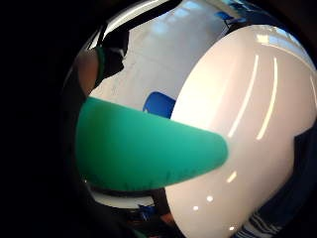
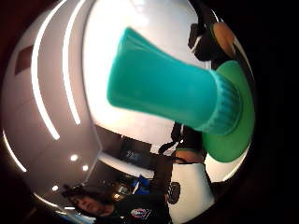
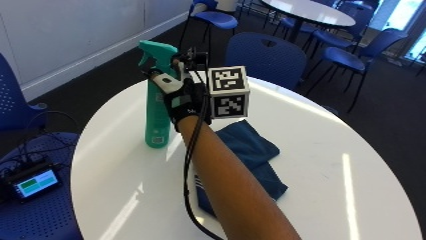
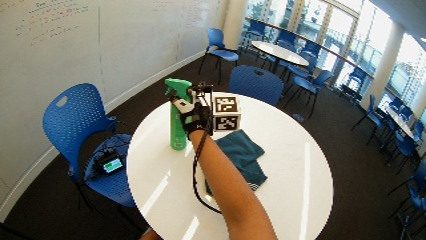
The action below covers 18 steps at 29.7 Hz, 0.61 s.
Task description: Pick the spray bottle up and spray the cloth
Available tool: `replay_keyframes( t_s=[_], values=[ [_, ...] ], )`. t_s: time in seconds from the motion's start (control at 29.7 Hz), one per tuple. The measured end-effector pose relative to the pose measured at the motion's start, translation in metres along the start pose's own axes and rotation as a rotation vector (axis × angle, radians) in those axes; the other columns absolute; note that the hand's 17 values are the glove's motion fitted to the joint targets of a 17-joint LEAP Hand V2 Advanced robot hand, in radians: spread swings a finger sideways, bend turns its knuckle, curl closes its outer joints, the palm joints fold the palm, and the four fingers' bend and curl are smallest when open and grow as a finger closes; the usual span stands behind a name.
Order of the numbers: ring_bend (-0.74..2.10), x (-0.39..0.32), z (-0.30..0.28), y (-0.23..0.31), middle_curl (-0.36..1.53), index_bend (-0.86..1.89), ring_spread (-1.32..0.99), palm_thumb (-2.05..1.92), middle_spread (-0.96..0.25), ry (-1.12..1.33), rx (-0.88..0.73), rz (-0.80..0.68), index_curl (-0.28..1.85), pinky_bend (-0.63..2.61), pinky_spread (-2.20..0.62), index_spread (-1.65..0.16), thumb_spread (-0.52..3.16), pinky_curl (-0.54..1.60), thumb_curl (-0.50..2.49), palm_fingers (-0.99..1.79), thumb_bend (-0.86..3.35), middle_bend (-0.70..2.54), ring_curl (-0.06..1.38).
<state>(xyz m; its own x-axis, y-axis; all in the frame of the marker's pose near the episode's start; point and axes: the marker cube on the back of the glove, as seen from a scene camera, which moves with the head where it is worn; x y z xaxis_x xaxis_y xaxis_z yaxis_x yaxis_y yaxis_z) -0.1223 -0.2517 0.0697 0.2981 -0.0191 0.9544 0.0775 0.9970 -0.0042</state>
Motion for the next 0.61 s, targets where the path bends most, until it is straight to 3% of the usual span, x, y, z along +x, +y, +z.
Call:
replay_keyframes(
  t_s=[0.24, 0.61],
  values=[
    [0.34, -0.001, 0.001, 0.004, 0.43, 0.09, -0.15, 0.84, -0.17, 0.208, -0.046, -0.063, 0.43, 0.25, 0.10, -0.38, 0.76, 0.34, 0.68, 0.58, -0.05, 0.21, 0.40],
    [0.31, -0.010, -0.001, 0.031, 0.38, 0.11, -0.09, 0.60, -0.11, 0.394, -0.121, -0.177, 0.33, 0.32, 0.18, -0.42, 0.94, 0.35, 0.54, 0.42, -0.05, 0.17, 0.36]
  ],
)
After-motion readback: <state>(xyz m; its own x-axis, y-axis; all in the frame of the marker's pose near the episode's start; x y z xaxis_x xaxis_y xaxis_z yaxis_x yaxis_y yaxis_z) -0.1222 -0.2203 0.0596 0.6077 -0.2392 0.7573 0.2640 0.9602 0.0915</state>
